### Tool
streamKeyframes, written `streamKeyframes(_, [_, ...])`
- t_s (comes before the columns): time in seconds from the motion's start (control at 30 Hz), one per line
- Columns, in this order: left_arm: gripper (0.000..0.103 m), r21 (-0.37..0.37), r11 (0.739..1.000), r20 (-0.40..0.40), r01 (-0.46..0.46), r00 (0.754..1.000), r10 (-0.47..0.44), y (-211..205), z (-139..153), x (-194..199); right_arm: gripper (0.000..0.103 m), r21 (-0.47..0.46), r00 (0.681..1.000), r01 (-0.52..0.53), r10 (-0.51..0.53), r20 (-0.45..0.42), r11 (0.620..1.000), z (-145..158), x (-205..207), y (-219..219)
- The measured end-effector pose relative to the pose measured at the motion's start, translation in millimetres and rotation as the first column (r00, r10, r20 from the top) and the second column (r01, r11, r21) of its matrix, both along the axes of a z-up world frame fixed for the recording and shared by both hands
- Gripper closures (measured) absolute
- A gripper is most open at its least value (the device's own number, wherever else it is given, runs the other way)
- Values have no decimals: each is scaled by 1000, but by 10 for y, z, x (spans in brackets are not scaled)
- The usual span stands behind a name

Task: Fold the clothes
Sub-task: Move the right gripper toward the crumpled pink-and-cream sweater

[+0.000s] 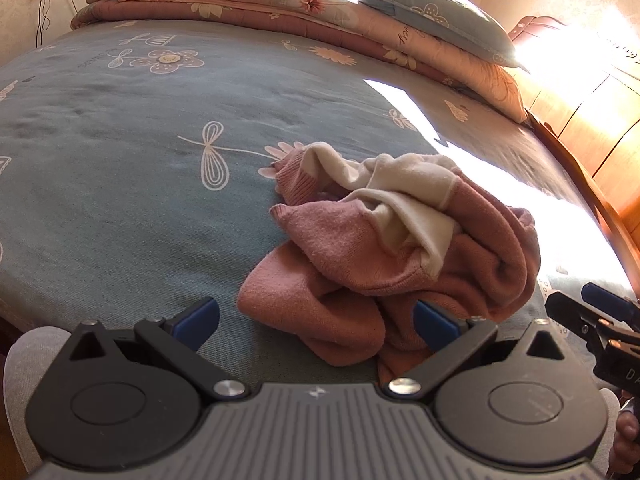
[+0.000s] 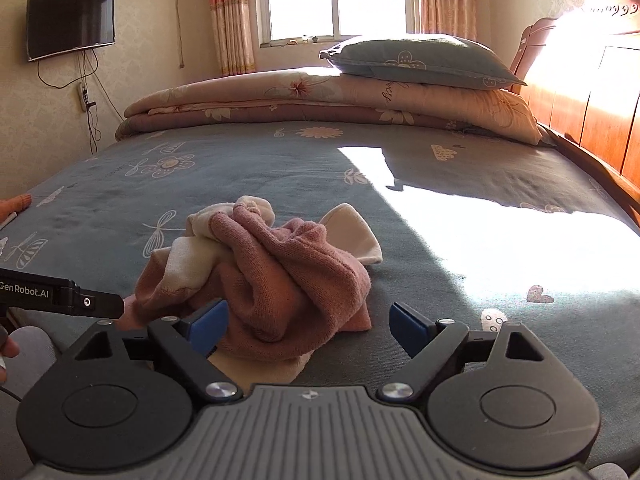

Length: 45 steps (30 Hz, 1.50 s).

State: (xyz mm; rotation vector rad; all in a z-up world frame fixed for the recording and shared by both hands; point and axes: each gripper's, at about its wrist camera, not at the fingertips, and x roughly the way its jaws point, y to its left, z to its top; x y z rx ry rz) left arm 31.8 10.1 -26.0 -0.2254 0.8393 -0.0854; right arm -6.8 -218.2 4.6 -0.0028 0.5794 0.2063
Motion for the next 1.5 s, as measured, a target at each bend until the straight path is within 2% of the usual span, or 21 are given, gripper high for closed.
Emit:
streamKeyframes(0.13, [1, 14, 1000, 23, 9, 1000, -9, 8, -61, 15, 25, -28, 998, -54, 55, 18, 998, -49, 53, -5])
streamKeyframes(0.33, [1, 46, 999, 29, 24, 999, -25, -63, -136, 49, 26, -54, 991, -128, 129, 20, 990, -141, 90, 25])
streamKeyframes(0.53, [1, 46, 995, 55, 85, 995, -88, -122, -171, 73, 25, -155, 985, -171, 173, 2, 973, -160, 94, 116])
streamKeyframes(0.63, [1, 45, 996, 49, 83, 995, -85, -133, -203, 94, 25, -111, 982, -190, 187, -38, 975, -162, 132, 90])
streamKeyframes(0.83, [1, 37, 994, -18, 105, 994, -105, -136, -262, 163, 25, -139, 979, -195, 185, -85, 971, -236, 206, 128])
streamKeyframes(1.0, [1, 70, 991, 16, 118, 993, -119, -150, -226, 137, 24, -159, 973, -209, 188, -135, 965, -294, 275, 160])
streamKeyframes(1.13, [1, 67, 987, 14, 145, 989, -146, -146, -213, 139, 24, -137, 923, -306, 258, -285, 942, -316, 402, 192])
streamKeyframes(1.23, [1, 57, 985, 13, 161, 987, -162, -165, -199, 119, 24, -179, 855, -414, 313, -414, 893, -332, 428, 279])
streamKeyframes(1.3, [1, 78, 983, 8, 166, 986, -167, -209, -162, 122, 24, -225, 814, -478, 332, -476, 849, -328, 416, 358])
streamKeyframes(1.4, [1, 104, 982, 13, 161, 987, -163, -273, -93, 125, 23, -269, 758, -539, 320, -568, 798, -317, 425, 473])
streamKeyframes(1.5, [1, 93, 988, 18, 127, 992, -129, -317, -17, 135, 23, -313, 723, -561, 269, -636, 766, -326, 436, 570])
